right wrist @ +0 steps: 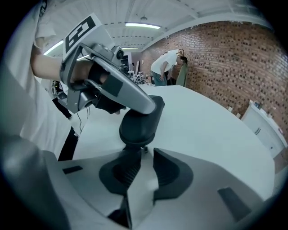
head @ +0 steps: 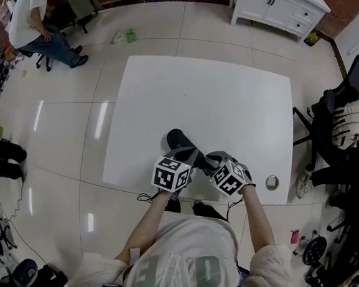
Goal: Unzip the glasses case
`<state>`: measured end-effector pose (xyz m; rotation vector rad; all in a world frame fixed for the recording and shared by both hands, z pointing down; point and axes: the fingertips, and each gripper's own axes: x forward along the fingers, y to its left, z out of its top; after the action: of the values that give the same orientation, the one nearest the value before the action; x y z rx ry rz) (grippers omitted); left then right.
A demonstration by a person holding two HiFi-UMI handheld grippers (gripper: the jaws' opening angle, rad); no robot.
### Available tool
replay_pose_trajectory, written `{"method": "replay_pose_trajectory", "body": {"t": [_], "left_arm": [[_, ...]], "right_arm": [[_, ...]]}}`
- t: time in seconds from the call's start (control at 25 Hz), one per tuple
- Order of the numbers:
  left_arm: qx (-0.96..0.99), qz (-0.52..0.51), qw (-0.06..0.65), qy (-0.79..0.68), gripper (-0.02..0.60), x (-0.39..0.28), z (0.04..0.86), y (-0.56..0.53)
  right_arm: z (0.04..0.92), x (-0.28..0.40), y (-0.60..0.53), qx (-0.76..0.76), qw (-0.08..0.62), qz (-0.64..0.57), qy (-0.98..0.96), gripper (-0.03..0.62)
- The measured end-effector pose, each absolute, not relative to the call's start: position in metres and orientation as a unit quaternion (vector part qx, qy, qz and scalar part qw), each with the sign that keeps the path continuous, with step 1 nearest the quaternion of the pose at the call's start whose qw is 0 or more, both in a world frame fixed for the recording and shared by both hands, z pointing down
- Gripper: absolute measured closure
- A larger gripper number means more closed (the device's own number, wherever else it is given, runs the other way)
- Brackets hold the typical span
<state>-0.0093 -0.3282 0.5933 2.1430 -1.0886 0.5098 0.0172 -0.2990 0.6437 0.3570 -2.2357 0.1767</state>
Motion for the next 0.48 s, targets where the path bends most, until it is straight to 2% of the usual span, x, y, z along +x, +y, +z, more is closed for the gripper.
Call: {"method": "replay_pose_trajectory", "body": {"t": [0.28,0.48], "left_arm": [[0.82,0.189,0.341,-0.419,0.578,-0.0094,0.5927,-0.3297],[0.818,0.185,0.346,-0.422,0.578,-0.0083,0.5933,-0.3297]], "right_arm": [[0.6475,0.0122,-0.2969,0.075,0.465,-0.058,-0.881,0.543],[0.648,0.0144,-0.3023,0.07,0.47,-0.054,-0.878,0.574]]}}
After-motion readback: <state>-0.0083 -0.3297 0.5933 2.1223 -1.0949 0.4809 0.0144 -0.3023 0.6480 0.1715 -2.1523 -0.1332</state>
